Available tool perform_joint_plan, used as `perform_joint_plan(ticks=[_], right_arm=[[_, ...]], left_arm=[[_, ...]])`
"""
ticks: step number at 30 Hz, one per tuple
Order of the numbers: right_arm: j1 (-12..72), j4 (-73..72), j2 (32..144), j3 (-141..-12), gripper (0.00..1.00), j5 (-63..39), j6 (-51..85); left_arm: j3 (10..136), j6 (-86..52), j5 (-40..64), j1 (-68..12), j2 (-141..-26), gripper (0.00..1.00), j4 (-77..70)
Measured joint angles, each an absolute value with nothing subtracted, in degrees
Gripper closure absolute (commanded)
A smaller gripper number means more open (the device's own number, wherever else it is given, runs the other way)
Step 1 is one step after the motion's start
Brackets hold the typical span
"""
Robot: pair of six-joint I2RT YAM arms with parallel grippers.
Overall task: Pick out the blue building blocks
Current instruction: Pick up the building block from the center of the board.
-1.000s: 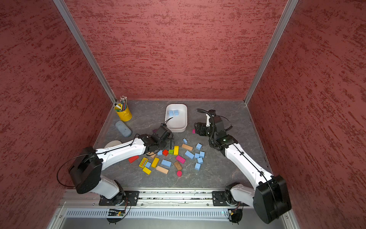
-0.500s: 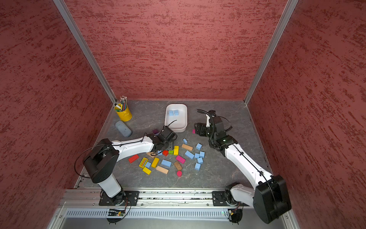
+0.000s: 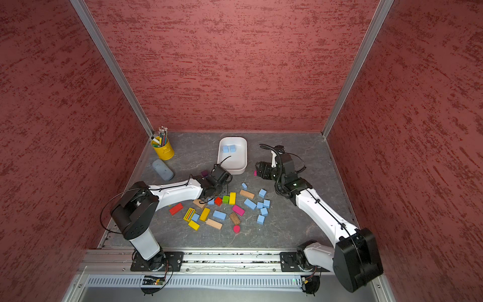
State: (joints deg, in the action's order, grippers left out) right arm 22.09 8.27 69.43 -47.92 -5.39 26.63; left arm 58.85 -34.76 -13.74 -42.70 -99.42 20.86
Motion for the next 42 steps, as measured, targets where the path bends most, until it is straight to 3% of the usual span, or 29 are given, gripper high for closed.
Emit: perform_joint_plan(ticks=[3,8,20,28,34,42], right_arm=[[22.09,8.25,69.43,-47.92,0.17,-5.41,26.76],[22.09,8.25,69.43,-47.92,0.17,-5.56,26.96],[22.09,8.23,68.05,-47.86,0.16,-5.8,27.22],[22.09,8.14,67.42,-46.48,0.16,-5.8,27.22],[22.09,8.01,67.42,-46.39,0.16,-5.8,27.24],[22.09,7.88,67.4,-46.39,0.16,-5.8,27.24]], left_arm=[[58.65,-34.7,-13.72,-42.7,-99.66,0.7,20.14],[58.43,-34.13,-13.54,-42.65,-99.72,0.55,19.46],[59.7,-30.72,-15.53,-44.6,-102.17,0.54,20.84],[59.81,-29.45,-15.57,-44.69,-103.66,0.65,21.17],[59.81,-28.84,-16.08,-44.69,-103.81,0.83,21.17],[59.79,-28.58,-17.47,-44.69,-96.53,0.89,22.28]])
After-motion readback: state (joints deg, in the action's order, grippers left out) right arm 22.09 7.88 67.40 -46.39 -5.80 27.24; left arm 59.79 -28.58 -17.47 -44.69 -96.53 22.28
